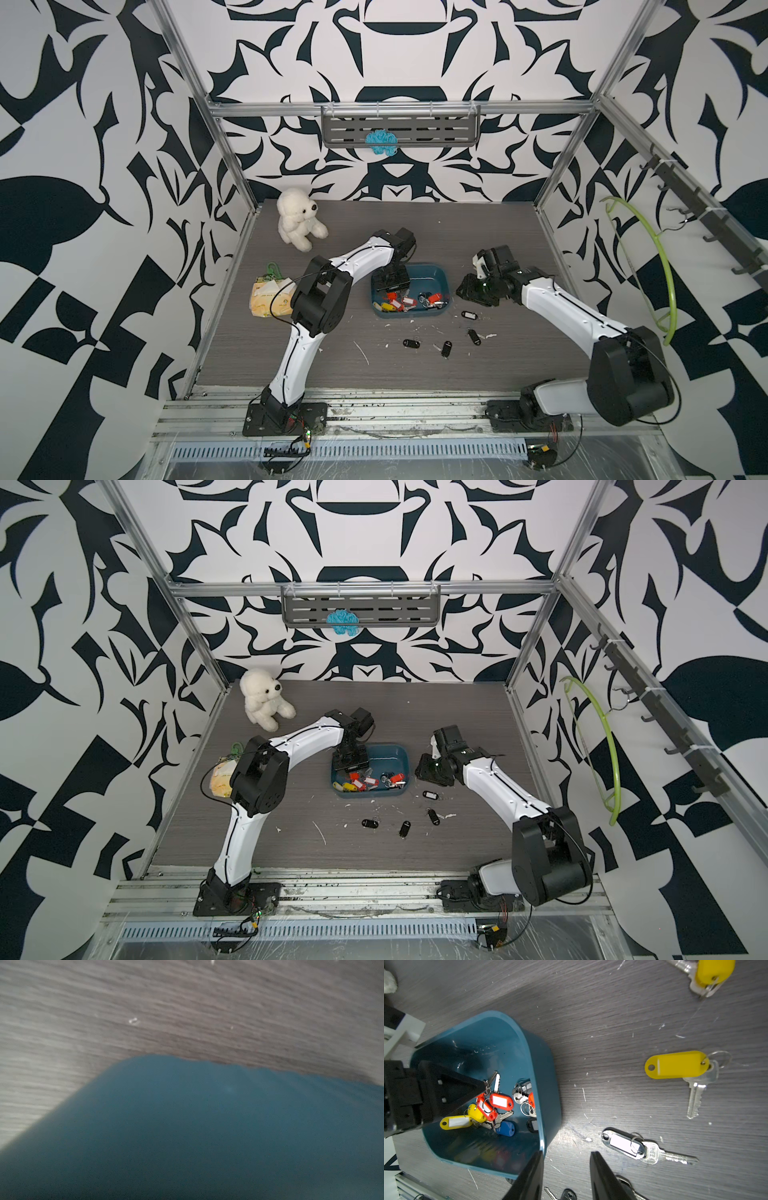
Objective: Take the keys out of the storage box
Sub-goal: Pick up the key from the storage box.
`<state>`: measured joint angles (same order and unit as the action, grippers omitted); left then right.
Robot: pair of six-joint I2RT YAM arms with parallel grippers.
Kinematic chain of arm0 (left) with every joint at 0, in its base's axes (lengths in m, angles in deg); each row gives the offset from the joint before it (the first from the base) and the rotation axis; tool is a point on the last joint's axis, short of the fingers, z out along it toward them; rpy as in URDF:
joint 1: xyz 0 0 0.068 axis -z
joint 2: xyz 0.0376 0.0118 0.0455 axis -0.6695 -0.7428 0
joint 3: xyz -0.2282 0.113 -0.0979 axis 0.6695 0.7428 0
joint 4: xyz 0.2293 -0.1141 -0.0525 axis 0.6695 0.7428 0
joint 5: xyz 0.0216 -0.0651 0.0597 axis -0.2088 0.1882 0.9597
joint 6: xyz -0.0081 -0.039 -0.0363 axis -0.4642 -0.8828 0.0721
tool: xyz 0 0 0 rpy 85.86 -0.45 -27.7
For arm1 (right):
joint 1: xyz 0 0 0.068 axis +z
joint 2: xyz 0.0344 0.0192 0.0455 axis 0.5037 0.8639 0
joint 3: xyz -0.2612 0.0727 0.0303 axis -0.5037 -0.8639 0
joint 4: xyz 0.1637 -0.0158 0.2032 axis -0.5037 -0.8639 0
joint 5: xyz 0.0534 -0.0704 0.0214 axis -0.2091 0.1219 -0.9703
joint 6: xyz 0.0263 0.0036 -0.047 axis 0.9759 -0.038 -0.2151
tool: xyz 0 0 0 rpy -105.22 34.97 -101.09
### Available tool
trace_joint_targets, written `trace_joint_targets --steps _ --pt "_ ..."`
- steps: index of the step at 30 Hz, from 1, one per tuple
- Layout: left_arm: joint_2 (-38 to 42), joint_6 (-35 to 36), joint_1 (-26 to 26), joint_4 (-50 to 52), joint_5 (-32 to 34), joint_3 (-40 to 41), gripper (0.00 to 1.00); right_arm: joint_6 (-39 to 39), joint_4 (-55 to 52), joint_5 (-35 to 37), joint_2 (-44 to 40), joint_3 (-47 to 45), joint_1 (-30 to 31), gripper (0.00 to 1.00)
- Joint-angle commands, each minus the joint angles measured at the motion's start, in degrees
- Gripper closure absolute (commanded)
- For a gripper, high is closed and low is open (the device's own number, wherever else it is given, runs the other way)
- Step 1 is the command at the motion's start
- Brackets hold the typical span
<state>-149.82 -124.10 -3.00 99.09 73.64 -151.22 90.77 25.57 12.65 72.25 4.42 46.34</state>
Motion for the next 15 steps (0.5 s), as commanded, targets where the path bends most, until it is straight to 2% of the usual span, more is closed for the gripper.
trace_joint_targets --steps 1,15 --pt "-1.53 1.03 0.28 2.27 1.99 -2.50 0.49 -0.63 0.90 -0.55 -0.18 0.34 -0.10 0.58" --pt "-4.13 2.39 1.32 3.89 4.05 -5.24 0.54 -0.74 0.94 -0.81 0.38 0.30 -0.09 0.59"
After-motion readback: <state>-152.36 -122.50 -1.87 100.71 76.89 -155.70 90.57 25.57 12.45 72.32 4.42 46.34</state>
